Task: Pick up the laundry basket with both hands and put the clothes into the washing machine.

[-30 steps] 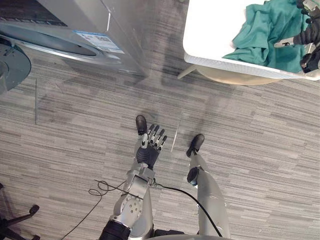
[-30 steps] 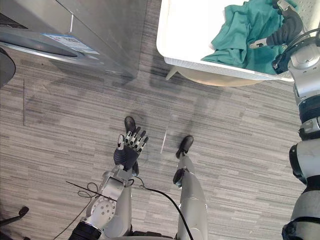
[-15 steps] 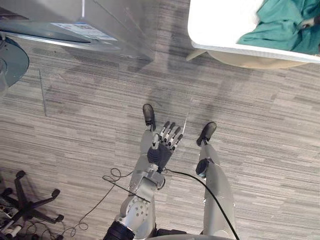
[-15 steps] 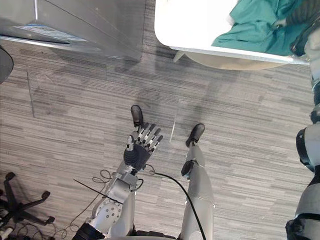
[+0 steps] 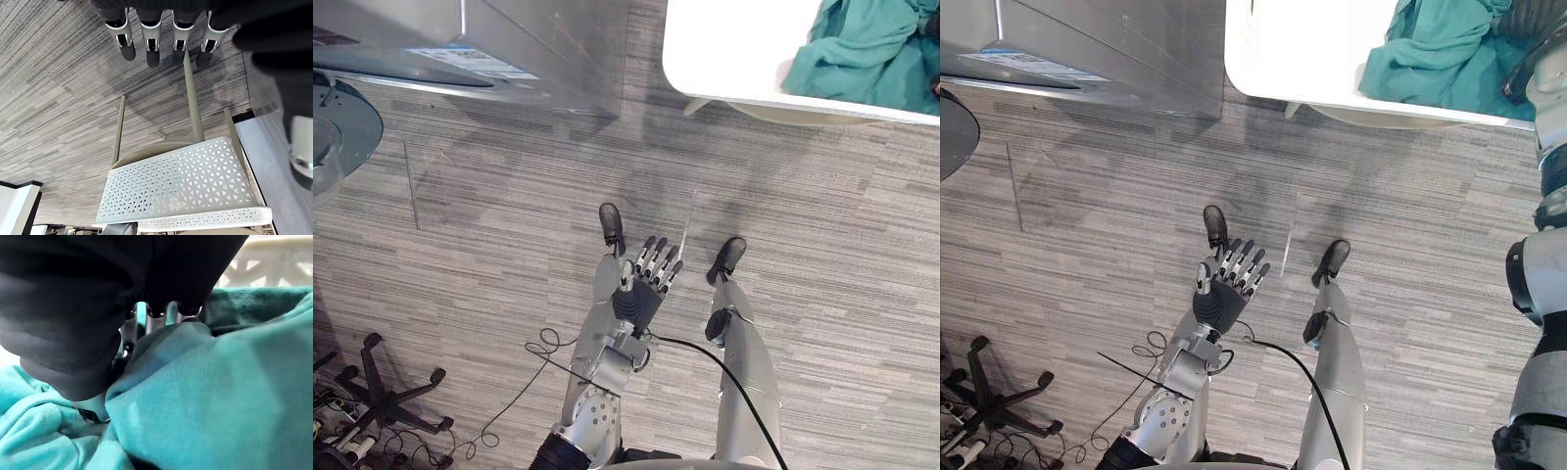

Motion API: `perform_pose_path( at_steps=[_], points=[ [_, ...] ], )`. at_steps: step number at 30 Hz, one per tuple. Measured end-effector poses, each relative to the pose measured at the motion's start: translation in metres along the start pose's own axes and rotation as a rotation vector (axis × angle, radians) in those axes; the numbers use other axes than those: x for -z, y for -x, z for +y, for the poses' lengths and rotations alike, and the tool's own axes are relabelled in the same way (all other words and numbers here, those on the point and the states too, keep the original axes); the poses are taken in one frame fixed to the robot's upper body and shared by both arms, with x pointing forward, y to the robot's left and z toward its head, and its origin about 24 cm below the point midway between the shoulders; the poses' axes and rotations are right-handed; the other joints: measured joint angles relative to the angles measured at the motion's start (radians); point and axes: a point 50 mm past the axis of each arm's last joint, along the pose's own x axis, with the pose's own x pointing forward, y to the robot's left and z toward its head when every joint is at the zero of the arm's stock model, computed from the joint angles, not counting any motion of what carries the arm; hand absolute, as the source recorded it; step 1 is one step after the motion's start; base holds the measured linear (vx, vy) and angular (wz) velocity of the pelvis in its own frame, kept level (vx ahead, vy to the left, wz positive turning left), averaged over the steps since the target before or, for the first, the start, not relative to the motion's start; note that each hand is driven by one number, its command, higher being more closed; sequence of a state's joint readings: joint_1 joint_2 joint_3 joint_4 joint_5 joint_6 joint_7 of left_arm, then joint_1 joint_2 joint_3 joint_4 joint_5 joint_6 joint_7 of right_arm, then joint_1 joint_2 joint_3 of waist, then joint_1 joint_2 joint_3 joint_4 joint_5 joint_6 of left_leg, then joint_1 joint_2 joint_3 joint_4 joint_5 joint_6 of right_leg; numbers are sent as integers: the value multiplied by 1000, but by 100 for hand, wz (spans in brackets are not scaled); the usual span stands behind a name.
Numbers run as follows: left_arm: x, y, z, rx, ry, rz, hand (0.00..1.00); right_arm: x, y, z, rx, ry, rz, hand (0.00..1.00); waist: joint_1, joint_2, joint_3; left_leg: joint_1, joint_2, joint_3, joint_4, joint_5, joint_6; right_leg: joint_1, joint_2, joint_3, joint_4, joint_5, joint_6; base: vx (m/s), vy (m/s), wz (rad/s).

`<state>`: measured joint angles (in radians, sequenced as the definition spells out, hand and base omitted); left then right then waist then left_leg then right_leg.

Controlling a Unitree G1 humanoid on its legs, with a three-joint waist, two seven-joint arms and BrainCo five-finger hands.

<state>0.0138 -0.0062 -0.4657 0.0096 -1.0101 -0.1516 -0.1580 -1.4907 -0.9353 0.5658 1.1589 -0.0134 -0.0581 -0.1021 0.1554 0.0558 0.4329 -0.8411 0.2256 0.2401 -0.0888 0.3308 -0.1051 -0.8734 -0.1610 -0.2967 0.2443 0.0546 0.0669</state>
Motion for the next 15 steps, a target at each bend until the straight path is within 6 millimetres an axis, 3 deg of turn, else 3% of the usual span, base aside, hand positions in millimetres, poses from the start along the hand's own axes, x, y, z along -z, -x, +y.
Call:
perform_pose_path(
  at_steps=[4, 12, 15],
  points=[
    [-3, -4, -1, -17, -4, -16, 0, 5, 5, 8, 84, -85, 18, 100, -3, 0, 0, 45, 3, -2, 0, 2, 2, 34, -2, -3, 29, -17, -8, -56, -90, 2],
    [-8, -1, 5, -41, -44, -3, 0, -2, 12, -17, 326, -268, -14, 100, -36, -1, -1, 161, 1, -27, 0, -3, -1, 139, -20, -27, 103, -67, -9, -43, -94, 12],
    [-15, -2, 5, -24, -77, -2, 0, -6, 15, -23, 369, -321, -43, 100, -36, -1, -2, 219, -1, -36, 0, -6, 1, 191, -27, -34, 131, -92, -8, -31, -105, 13]
  ],
)
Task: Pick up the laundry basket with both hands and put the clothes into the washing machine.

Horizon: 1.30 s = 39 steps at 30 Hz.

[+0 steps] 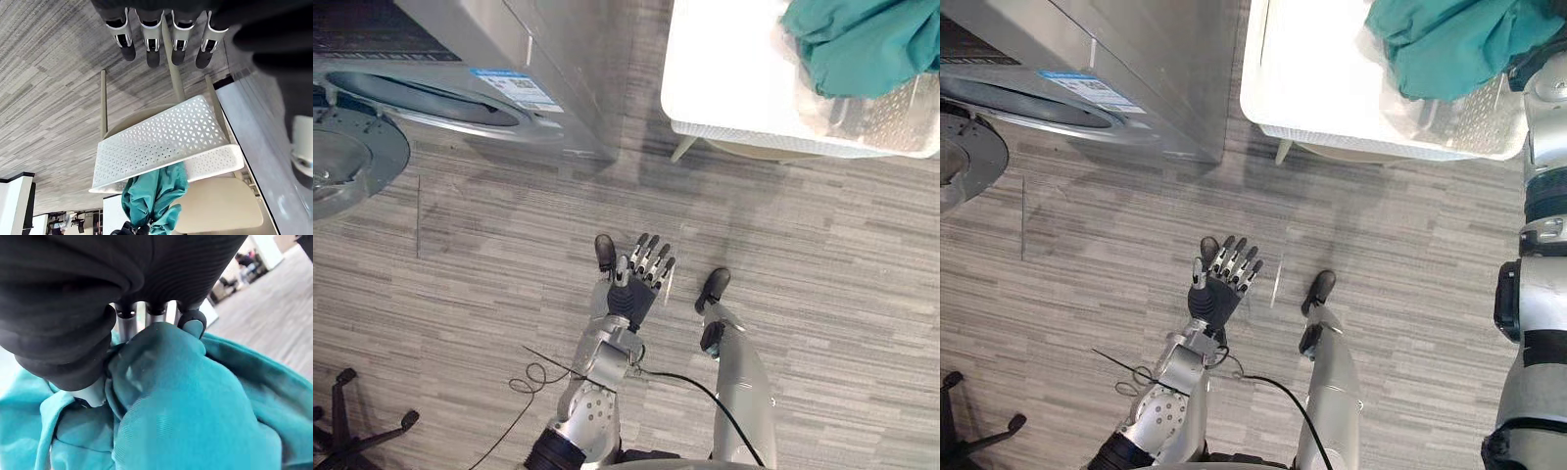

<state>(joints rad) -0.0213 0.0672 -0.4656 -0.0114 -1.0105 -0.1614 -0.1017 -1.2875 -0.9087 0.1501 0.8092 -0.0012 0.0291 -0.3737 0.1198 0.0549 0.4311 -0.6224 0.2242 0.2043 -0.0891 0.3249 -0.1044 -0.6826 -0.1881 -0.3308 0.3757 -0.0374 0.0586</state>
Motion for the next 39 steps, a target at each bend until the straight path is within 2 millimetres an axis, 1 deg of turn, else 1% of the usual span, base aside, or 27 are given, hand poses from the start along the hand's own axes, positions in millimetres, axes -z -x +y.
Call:
perform_pose_path(
  at_steps=[2, 4, 5, 6, 8, 9, 10, 13, 14, 16, 17, 18, 19, 20, 21, 22, 24, 26, 27, 28, 29, 30, 32, 33, 35, 36, 39],
  points=[
    [-4, 0, -3, 18, -10, -8, 0, -9, 1, -5, 31, -43, -37, 100, 0, -1, -5, 32, -2, -5, 0, -2, 2, 28, -6, -3, 21, -16, -3, -28, -117, 13],
    [-6, 1, -3, 19, -18, -10, 0, -17, 5, -6, 56, -104, -74, 100, -3, -2, -6, 80, -4, -8, -1, -8, -4, 72, -8, -4, 29, -30, 3, -30, -113, 11],
    [-5, 4, 1, 6, -28, 2, 0, -17, 10, -2, 61, -125, -84, 100, -5, -9, -46, 89, -13, -9, 0, -21, 4, 77, -16, -4, 43, -46, 4, -13, -85, 12],
    [-5, 6, 3, -2, -27, 6, 0, -16, 13, -1, 61, -129, -91, 100, -7, -12, -70, 99, -18, -11, 0, -22, 3, 86, -20, -5, 49, -55, 7, 15, -94, 14],
    [-5, 9, 7, -13, -56, 20, 0, -15, 14, -3, 84, -150, -88, 100, -17, -15, -73, 156, -26, -16, 0, -20, 1, 148, -19, -4, 47, -60, 13, 55, -94, 13],
    [-6, 11, 11, -20, -99, 32, 0, -13, 16, -5, 98, -175, -87, 100, -28, -19, -78, 185, -31, -22, 0, -24, 0, 180, -20, -4, 41, -65, 19, 40, -76, 9],
    [-6, 13, 15, -33, -120, 43, 0, -7, 19, -5, 102, -181, -80, 100, -31, -27, -93, 198, -33, -25, 0, -29, -1, 196, -20, -3, 34, -67, 22, 42, -62, 6],
    [-9, 23, 31, -102, -224, 66, 0, 24, 32, -4, 88, -141, -5, 100, -46, -61, -133, 259, -35, -34, 0, -49, -2, 273, -13, -2, -1, -69, 26, 65, -46, 0],
    [-11, 25, 34, -117, -249, 69, 0, 30, 35, -3, 83, -139, 7, 100, -50, -67, -142, 273, -34, -34, -1, -54, -4, 288, -10, 0, -11, -69, 26, 92, -53, -5],
    [-16, 30, 42, -164, -319, 70, 0, 51, 54, -4, 72, -139, 38, 100, -57, -85, -190, 318, -33, -29, -3, -70, -7, 344, -1, 3, -49, -67, 31, 95, -43, -8],
    [-18, 31, 43, -170, -344, 67, 0, 55, 60, -4, 58, -140, 36, 100, -58, -87, -204, 333, -33, -26, -3, -76, -8, 359, 1, 5, -58, -66, 32, 103, -30, -8],
    [-20, 32, 44, -183, -382, 64, 0, 59, 72, -1, 23, -144, 25, 100, -68, -89, -236, 353, -33, -22, -3, -85, -12, 386, 4, 5, -76, -64, 36, 84, -19, -6],
    [-21, 31, 44, -184, -396, 59, 0, 60, 78, 2, 4, -151, 20, 100, -77, -88, -250, 362, -33, -21, -3, -88, -14, 398, 5, 5, -85, -64, 37, 110, -20, -6],
    [-26, 29, 40, -168, -429, 36, 0, 64, 92, 3, -25, -169, 7, 100, -89, -89, -275, 381, -33, -17, -3, -96, -13, 422, 8, 5, -100, -63, 39, 121, -18, -6],
    [-33, 25, 30, -137, -465, -5, 0, 67, 108, 5, -50, -193, 0, 100, -103, -93, -288, 406, -32, -14, -4, -103, -14, 451, 10, 5, -111, -62, 40, 116, -18, -7],
    [-36, 24, 25, -124, -481, -27, 0, 70, 116, 6, -65, -202, 2, 100, -109, -95, -299, 417, -32, -11, -4, -107, -14, 463, 12, 6, -118, -62, 41, 115, -17, -12],
    [-46, 13, 9, -77, -593, -98, 0, 79, 140, 12, -161, -230, 30, 100, -123, -96, -342, 463, -34, -1, -5, -120, -23, 510, 14, 18, -143, -58, 47, 106, -9, -16],
    [-54, 6, -2, -31, -662, -144, 0, 78, 148, 15, -206, -275, 29, 100, -136, -95, -356, 497, -32, 11, -5, -131, -27, 542, 19, 30, -161, -55, 51, 70, 7, -22],
    [-56, 0, -8, -9, -715, -161, 0, 74, 152, 14, -231, -302, 15, 100, -136, -94, -376, 512, -31, 22, -7, -137, -28, 552, 22, 36, -174, -52, 54, 38, 19, -30],
    [-59, -5, -12, 3, -784, -179, 0, 69, 154, 13, -260, -346, -10, 100, -143, -94, -391, 527, -31, 32, -7, -142, -28, 567, 24, 43, -187, -49, 56, 26, 14, -23],
    [-60, -6, -13, 7, -798, -183, 0, 67, 154, 14, -265, -359, -15, 100, -144, -94, -394, 531, -31, 34, -7, -143, -28, 571, 25, 45, -190, -47, 56, 48, 24, -22],
    [-61, -12, -20, 29, -840, -200, 0, 58, 154, 13, -282, -407, -46, 100, -150, -94, -414, 543, -29, 45, -7, -146, -29, 585, 30, 59, -210, -33, 55, 33, 19, -16],
    [-61, -22, -28, 70, -875, -206, 0, 49, 155, 12, -297, -455, -80, 100, -159, -95, -429, 546, -29, 47, -7, -146, -30, 594, 34, 61, -232, -20, 57, 22, 23, -12],
    [-57, -35, -36, 121, -892, -189, 0, 41, 156, 14, -323, -501, -107, 100, -159, -99, -437, 549, -29, 51, -8, -146, -30, 600, 36, 68, -249, -6, 57, -5, 24, -12],
    [-50, -48, -40, 156, -904, -144, 0, 36, 158, 20, -358, -527, -119, 100, -160, -103, -441, 554, -30, 56, -12, -146, -29, 609, 38, 75, -269, 7, 58, -30, 27, -15],
    [-42, -58, -41, 179, -859, -81, 0, 32, 160, 28, -393, -559, -118, 100, -161, -106, -444, 559, -31, 64, -14, -146, -29, 611, 39, 86, -282, 11, 66, -66, 34, -16],
    [-25, -71, -37, 182, -756, 54, 0, 26, 164, 40, -446, -618, -105, 100, -164, -106, -454, 560, -32, 69, -15, -148, -31, 613, 40, 100, -298, 18, 71, -44, 24, -11]
  ],
)
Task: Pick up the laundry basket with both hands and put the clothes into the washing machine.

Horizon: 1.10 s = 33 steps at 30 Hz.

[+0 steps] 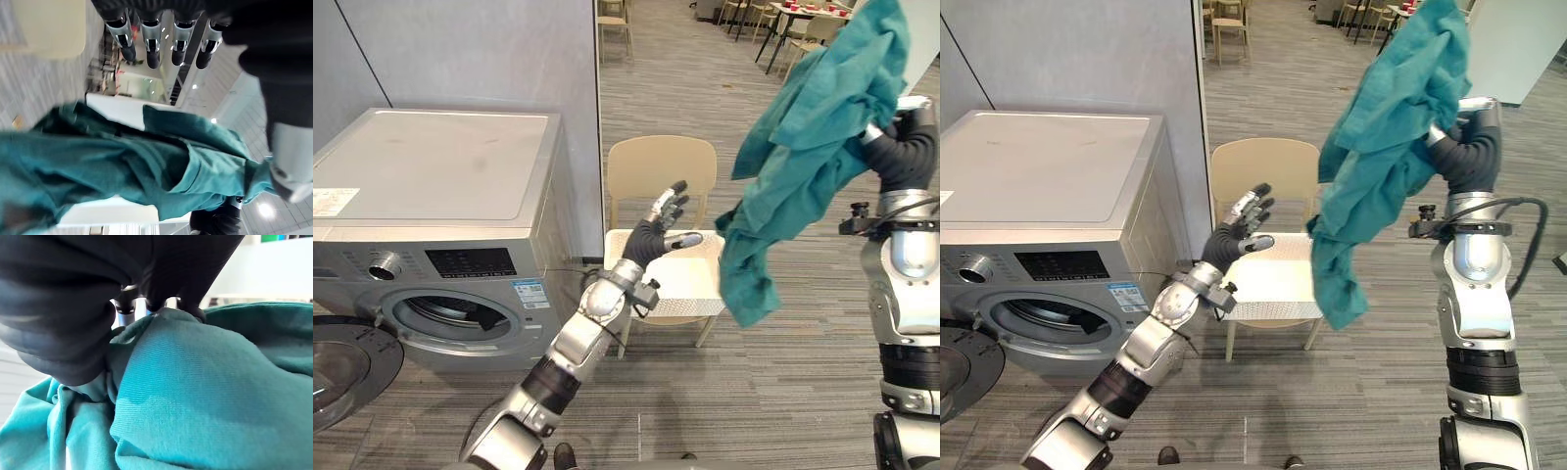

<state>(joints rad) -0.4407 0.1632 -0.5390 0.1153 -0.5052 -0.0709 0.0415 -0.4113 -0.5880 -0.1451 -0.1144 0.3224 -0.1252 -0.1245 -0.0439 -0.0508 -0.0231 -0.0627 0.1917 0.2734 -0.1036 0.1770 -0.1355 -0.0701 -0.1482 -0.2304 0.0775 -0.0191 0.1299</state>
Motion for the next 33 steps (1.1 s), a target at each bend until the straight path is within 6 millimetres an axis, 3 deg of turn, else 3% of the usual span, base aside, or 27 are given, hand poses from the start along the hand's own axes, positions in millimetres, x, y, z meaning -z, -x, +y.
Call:
perform_pose_path(
  at_steps=[3, 6, 9, 20, 21, 33],
  points=[
    [19, -5, -4, 39, 62, 132, 0, -3, -9, 15, -47, -61, -5, 100, -5, 4, -8, 1, 1, -1, 0, 0, 0, 9, 6, 9, -24, 17, -4, -3, 5, -5],
    [26, -11, -11, 81, 114, 200, 0, -9, -16, 31, -100, -111, -25, 100, -6, 1, -11, 1, 1, -3, 0, 2, 2, 17, 8, 10, -44, 29, -2, 0, 0, 0],
    [24, -20, -16, 127, 135, 228, 0, -11, -21, 47, -157, -156, -27, 100, -4, -5, -14, -3, -1, -8, 0, 2, 2, 16, 8, 10, -47, 40, -13, 37, 1, 0],
    [20, -27, -17, 193, 108, 258, 0, -7, -16, 71, -264, -266, 10, 100, 2, -10, -18, -5, 0, -24, 0, 2, 2, 15, 11, 9, -47, 41, -14, 8, -1, 1],
    [20, -27, -17, 194, 100, 255, 100, -6, -16, 73, -265, -275, 11, 100, 2, -11, -18, -5, 0, -24, 0, 2, 2, 15, 11, 9, -47, 41, -14, 0, 0, 0],
    [12, -22, -9, 142, 80, 160, 100, -4, -11, 87, -287, -333, 18, 100, 3, -17, -22, -5, 2, -22, 0, 2, 2, 17, 15, 14, -60, 45, -16, 0, 0, 0]
  ],
)
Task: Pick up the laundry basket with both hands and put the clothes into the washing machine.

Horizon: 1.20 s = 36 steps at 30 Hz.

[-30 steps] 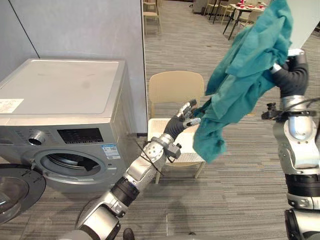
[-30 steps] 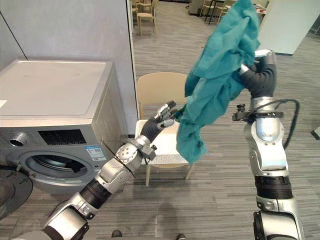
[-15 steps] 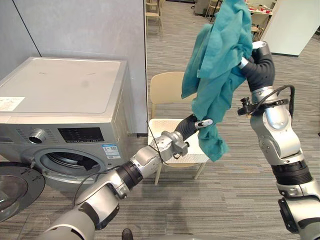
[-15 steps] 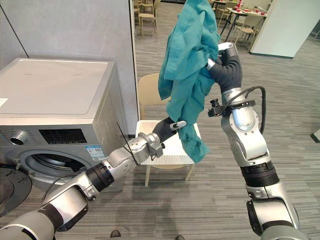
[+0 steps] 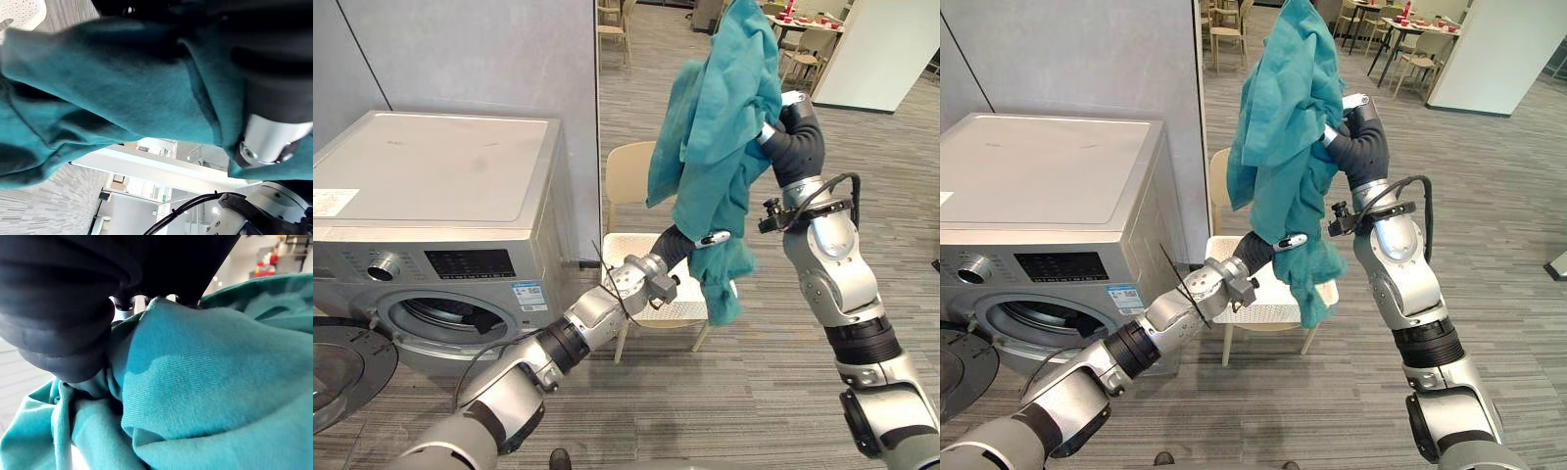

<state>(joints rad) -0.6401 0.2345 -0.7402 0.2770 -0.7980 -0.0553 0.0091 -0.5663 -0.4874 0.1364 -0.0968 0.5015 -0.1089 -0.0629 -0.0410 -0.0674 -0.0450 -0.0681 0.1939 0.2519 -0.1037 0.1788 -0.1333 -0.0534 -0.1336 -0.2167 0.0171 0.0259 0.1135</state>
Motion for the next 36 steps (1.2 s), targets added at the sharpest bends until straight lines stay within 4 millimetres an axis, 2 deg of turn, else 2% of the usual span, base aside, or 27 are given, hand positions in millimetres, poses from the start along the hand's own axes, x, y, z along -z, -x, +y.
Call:
perform_pose_path(
  at_steps=[11, 12, 16, 23, 28, 32, 33, 35, 36],
  points=[
    [0, 9, 14, -165, 33, -67, 100, 22, 14, -7, 96, 0, 77, 100, 3, -5, 0, -1, 0, 0, 0, 0, 0, 1, 1, 0, -2, 1, 1, 0, 0, 0],
    [-2, 10, 15, -173, 38, -76, 100, 23, 15, -8, 99, -1, 84, 0, 2, -5, 0, -1, 0, 0, 0, 0, 0, 1, 1, 0, -2, 1, 1, 0, 0, 0],
    [-15, 15, 20, -228, 61, -162, 100, 38, 30, -18, 171, 15, 147, 0, 2, -3, -1, 0, -1, 2, 0, 0, 0, 0, 1, 2, -2, 1, 3, 0, 0, 0],
    [-29, 24, 27, -314, 25, -250, 100, 51, 50, -23, 225, 0, 209, 0, 1, -1, -2, 6, -1, 7, 0, 0, 0, 1, 1, 7, -2, 1, 4, 0, 0, -2],
    [-60, 39, 47, -447, -73, -399, 100, 51, 70, -34, 265, 39, 231, 0, 0, 3, -1, 18, -1, 9, 0, 0, 0, 14, 1, 10, -3, 2, 4, 0, 0, -1],
    [-74, 68, 66, -588, -83, -505, 100, 43, 80, -35, 255, 42, 214, 0, -2, 29, -14, 31, -1, 14, 0, -2, -2, 17, 1, 15, -3, -1, 7, -2, 0, -3],
    [-76, 82, 73, -648, -72, -544, 100, 42, 83, -34, 239, 42, 217, 0, -1, 42, -19, 36, 1, 20, 0, -3, -4, 18, 3, 22, -3, -1, 6, -7, -2, -12],
    [-80, 97, 78, -694, -71, -586, 100, 43, 88, -33, 224, 39, 226, 0, 1, 51, -21, 43, 4, 25, 0, -3, -4, 27, 7, 28, -3, -3, 1, -1, -8, -10],
    [-82, 111, 83, -746, -85, -621, 100, 45, 90, -32, 213, 30, 236, 0, 2, 57, -20, 54, 10, 26, 3, -4, -5, 33, 13, 28, -3, -2, -1, -6, -13, -6]
  ],
)
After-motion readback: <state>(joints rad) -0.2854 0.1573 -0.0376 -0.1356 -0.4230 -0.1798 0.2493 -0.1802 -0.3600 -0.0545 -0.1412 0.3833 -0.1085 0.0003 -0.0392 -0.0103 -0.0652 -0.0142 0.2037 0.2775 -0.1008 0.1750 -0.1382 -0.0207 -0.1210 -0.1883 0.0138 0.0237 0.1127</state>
